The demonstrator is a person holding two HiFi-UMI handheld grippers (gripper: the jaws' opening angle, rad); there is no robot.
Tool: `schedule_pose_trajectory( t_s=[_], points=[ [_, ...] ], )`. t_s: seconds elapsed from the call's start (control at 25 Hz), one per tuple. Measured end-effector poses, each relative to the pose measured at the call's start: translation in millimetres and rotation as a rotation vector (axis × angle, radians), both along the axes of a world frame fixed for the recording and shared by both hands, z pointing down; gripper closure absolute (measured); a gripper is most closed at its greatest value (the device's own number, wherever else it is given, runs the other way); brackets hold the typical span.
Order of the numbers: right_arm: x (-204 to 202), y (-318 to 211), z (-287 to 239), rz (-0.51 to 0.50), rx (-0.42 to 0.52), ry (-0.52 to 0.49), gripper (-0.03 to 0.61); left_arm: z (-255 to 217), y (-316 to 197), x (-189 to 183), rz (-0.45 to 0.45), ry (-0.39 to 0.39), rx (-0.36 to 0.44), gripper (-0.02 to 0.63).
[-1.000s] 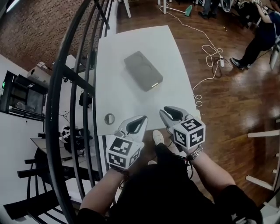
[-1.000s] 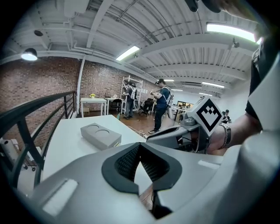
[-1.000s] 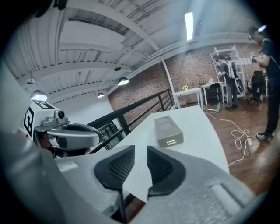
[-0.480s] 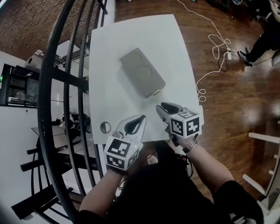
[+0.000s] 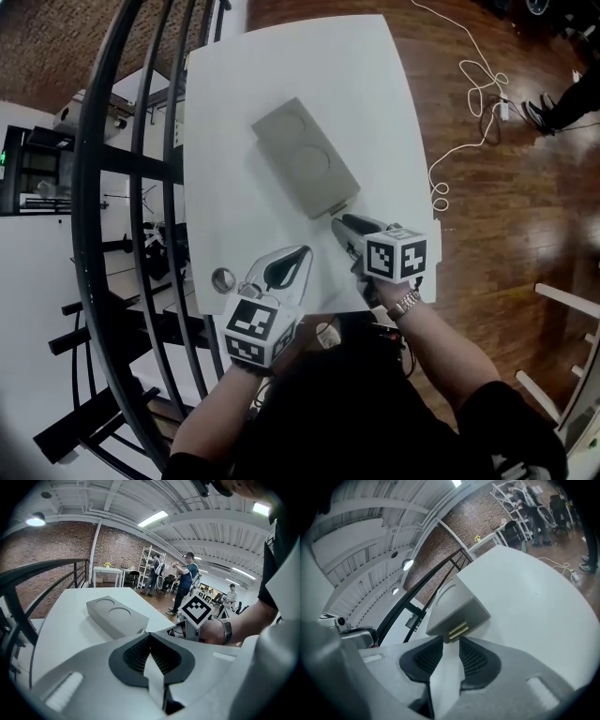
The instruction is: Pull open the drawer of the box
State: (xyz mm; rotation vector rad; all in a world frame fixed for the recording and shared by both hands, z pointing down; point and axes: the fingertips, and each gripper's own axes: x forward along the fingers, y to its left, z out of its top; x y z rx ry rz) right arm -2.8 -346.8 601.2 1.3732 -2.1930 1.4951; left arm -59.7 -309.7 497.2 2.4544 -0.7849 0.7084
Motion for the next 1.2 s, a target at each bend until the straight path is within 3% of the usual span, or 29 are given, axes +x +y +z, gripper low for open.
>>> schedule_pose_trajectory(
  t_s=[0.36, 0.68, 1.2],
  points=[
    [-1.2, -13.0, 15.6, 0.026, -0.074, -0.119, 0.485, 8.8, -13.5, 2.2, -0.022, -0.022, -0.020, 0.598],
    [-3.3, -17.9, 16.6, 0.018, -0.079, -0.162, 0.485, 10.1, -17.1, -0.5, -0.042, -0.031, -0.023, 0.598],
    [-2.9, -11.5, 17.3, 0.097, -0.083, -0.223, 0.517, 7.7, -7.3, -3.6, -0.022, -0.026, -0.015, 0.598]
  ],
)
